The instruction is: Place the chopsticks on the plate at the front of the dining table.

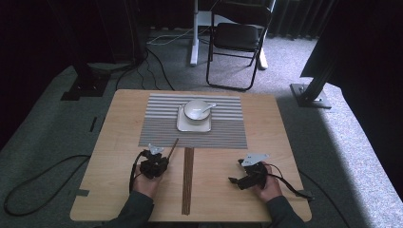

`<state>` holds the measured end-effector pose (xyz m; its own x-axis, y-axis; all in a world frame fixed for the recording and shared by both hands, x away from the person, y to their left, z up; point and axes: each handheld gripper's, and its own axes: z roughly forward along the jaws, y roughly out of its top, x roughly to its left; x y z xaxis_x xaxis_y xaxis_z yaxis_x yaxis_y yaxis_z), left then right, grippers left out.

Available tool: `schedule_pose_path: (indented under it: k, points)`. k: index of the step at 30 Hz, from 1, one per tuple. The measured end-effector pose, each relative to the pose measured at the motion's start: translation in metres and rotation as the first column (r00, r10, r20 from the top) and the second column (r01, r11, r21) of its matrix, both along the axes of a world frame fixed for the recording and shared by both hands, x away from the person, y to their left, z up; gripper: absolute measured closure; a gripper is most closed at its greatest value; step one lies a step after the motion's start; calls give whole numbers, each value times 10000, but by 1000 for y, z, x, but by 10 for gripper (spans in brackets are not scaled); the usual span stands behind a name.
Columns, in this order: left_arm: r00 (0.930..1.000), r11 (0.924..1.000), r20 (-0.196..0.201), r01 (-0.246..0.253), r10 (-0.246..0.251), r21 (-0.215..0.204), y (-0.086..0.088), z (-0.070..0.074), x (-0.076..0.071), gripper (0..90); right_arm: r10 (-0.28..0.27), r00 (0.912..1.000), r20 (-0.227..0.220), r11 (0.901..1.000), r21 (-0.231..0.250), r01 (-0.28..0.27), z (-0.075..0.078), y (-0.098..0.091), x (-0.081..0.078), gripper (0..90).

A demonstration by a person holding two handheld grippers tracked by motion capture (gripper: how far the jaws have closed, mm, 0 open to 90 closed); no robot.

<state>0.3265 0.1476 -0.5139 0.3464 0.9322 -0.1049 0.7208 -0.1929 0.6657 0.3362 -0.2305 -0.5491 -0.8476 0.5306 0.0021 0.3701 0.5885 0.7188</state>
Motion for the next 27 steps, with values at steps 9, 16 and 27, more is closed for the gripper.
schedule_pose_path:
  k: [9,16,27]
  points:
    - [9998,9993,-61,-206,204,-302,3,4,7,842,-2,10000,1,10000,-3,2,0,0,0,115]
    - [9994,9989,-65,-344,342,-330,3,6,12,842,-2,10000,3,10000,-3,2,0,0,0,115]
    - [9985,9965,-101,-537,532,-633,4,11,21,842,1,10000,9,10000,-8,-1,0,0,0,116]
